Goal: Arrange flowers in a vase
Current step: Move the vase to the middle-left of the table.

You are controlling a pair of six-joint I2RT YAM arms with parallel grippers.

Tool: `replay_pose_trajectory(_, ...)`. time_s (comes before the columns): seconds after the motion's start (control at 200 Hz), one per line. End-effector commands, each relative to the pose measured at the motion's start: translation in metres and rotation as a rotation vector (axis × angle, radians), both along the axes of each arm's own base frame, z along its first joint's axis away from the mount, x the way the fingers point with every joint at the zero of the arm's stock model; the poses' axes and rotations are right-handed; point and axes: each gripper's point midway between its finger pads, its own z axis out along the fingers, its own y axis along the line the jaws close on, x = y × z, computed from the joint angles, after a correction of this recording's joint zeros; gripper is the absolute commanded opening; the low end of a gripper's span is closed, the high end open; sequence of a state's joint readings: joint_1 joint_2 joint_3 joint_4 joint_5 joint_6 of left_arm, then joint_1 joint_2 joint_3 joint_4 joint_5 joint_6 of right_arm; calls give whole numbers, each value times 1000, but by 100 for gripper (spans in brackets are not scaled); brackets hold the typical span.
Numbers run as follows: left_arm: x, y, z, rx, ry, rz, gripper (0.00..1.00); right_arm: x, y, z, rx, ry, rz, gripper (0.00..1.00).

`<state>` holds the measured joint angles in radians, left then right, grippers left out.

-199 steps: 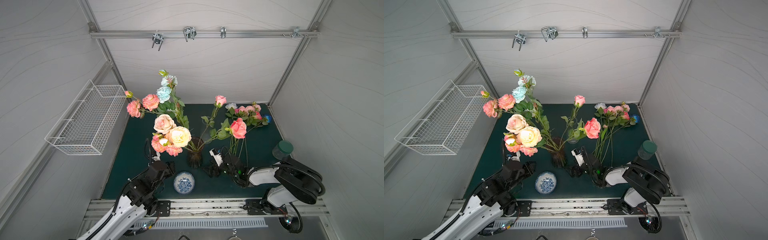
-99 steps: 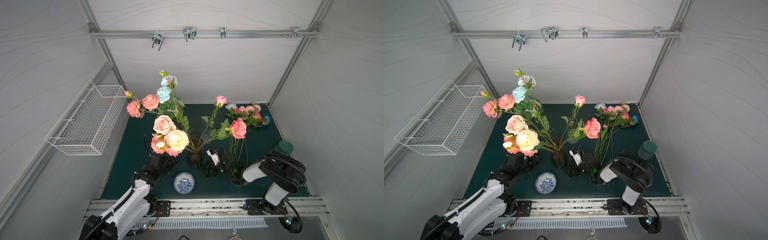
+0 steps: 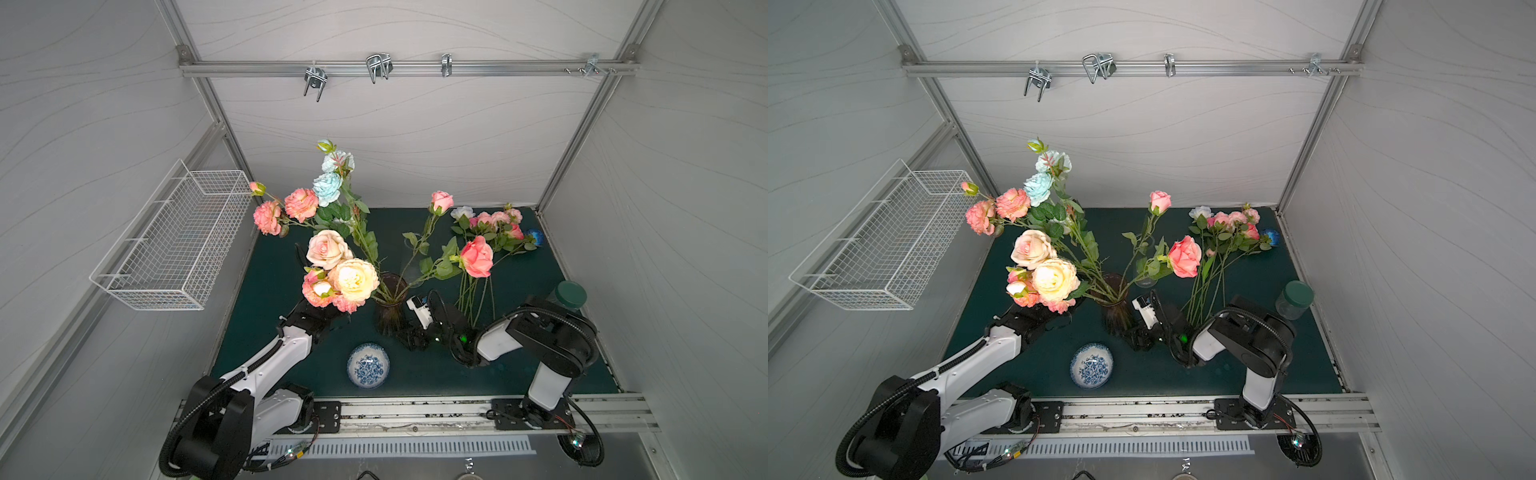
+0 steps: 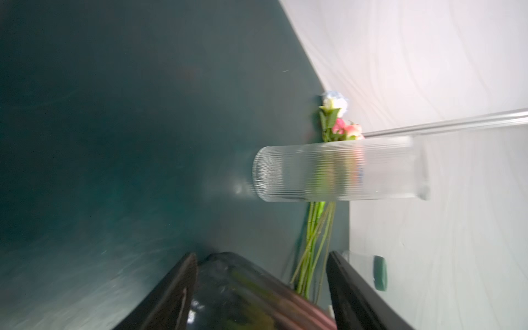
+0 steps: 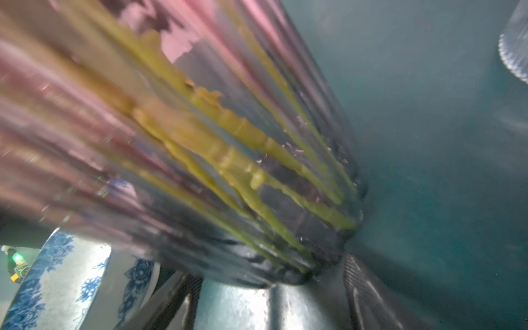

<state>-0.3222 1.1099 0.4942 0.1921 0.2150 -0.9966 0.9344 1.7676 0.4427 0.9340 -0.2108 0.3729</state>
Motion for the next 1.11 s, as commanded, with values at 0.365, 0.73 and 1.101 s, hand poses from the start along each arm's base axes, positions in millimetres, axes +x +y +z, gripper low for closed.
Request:
replay_pose_trajectory(0.365, 5, -8, 15, -41, -54, -41, 74, 22, 28, 6, 12, -33, 35, 68)
replay_pose_trajectory(0.73, 6, 24, 3, 9, -18, 83, 74, 46, 60, 8, 10, -46, 68, 65)
replay_pose_trajectory(1.101, 13, 40, -5, 1, 6, 140, 74, 60, 81, 5, -6, -44, 103, 61)
